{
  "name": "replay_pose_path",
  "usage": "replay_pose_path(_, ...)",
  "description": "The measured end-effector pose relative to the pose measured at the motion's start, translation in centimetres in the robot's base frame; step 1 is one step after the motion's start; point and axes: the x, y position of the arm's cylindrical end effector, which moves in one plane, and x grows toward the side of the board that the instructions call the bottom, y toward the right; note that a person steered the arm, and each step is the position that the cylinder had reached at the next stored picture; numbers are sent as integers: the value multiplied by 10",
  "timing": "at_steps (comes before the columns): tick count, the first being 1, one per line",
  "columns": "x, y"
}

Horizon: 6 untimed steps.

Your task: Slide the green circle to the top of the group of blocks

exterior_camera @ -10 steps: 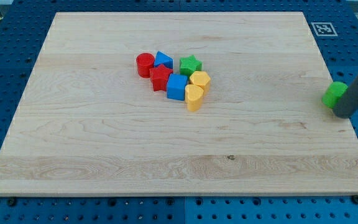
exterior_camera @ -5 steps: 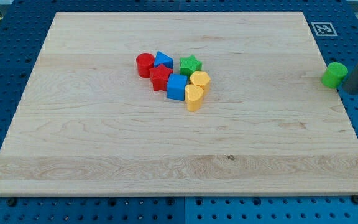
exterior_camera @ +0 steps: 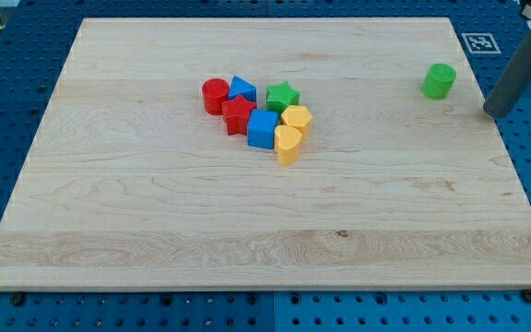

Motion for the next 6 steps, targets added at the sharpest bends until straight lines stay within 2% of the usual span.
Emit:
replay_pose_path(1, -24, -39)
replay_pose_path(2, -35, -104)
replay_pose_path(3, -44, -111)
replay_pose_path(4, -46, -61)
replay_pose_path(5, -71, -58)
replay_pose_path(6, -93, -111)
